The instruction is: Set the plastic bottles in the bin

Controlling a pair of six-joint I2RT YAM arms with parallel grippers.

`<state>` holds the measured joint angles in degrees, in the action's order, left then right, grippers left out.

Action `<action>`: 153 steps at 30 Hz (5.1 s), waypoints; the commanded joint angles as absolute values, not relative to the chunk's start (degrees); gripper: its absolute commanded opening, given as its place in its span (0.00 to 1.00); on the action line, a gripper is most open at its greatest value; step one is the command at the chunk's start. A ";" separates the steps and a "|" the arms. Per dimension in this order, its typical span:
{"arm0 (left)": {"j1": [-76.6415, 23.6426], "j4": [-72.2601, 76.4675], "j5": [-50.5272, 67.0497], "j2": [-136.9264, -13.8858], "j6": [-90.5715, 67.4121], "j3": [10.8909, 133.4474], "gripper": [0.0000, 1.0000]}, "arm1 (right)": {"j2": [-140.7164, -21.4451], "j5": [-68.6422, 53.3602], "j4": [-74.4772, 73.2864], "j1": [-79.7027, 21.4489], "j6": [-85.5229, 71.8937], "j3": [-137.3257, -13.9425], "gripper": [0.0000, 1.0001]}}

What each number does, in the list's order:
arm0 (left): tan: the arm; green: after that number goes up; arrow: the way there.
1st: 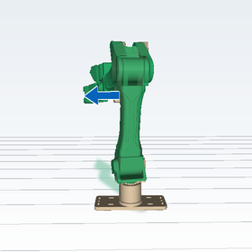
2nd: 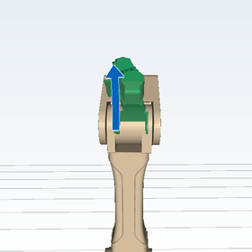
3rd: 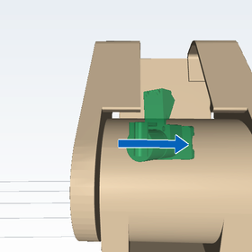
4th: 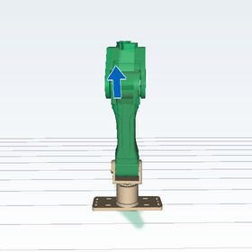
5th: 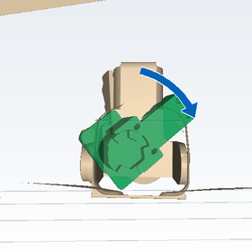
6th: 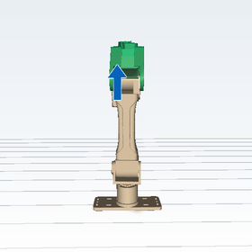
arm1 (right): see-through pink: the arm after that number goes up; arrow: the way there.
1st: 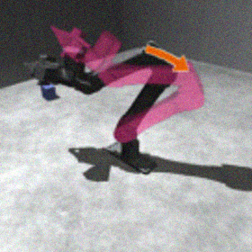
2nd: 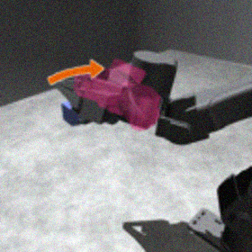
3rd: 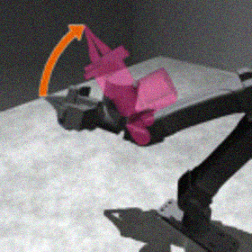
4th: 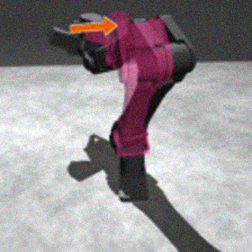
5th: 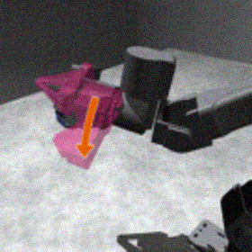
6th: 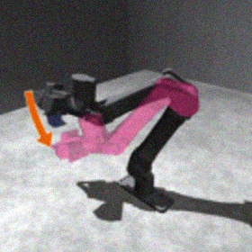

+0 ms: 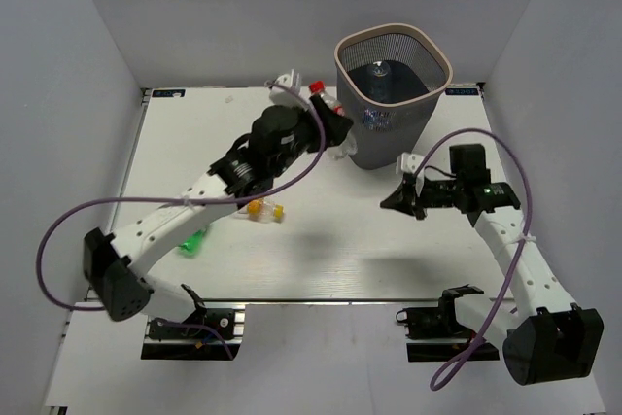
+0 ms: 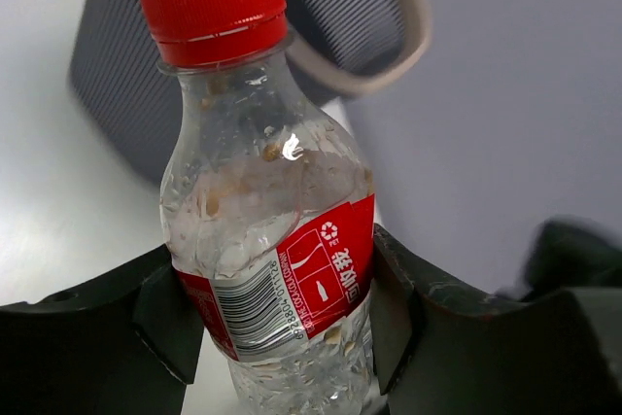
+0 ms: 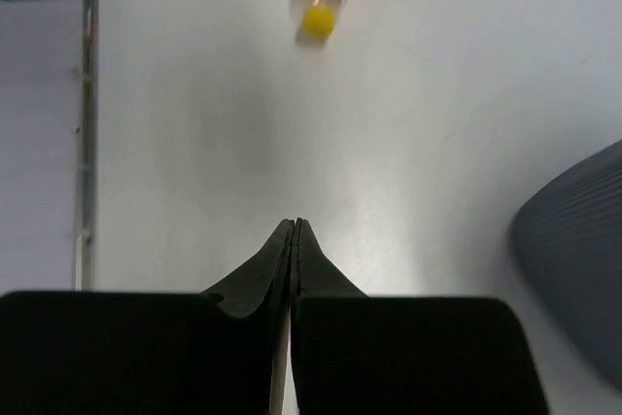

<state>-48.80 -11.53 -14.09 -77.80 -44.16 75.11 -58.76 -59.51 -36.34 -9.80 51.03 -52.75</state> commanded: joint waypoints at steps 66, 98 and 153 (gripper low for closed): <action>-44.65 -78.18 -48.43 -61.32 -61.82 72.69 1.00 | -128.49 -14.15 -8.35 -58.45 12.57 -94.05 0.73; -39.82 -70.15 -46.85 -76.46 -51.86 65.92 0.99 | -96.06 -0.89 -17.04 -28.49 18.11 -106.96 0.00; -15.46 -31.49 29.41 -88.50 -15.81 85.40 0.11 | -63.89 -67.67 -34.24 -7.82 50.86 -65.22 0.61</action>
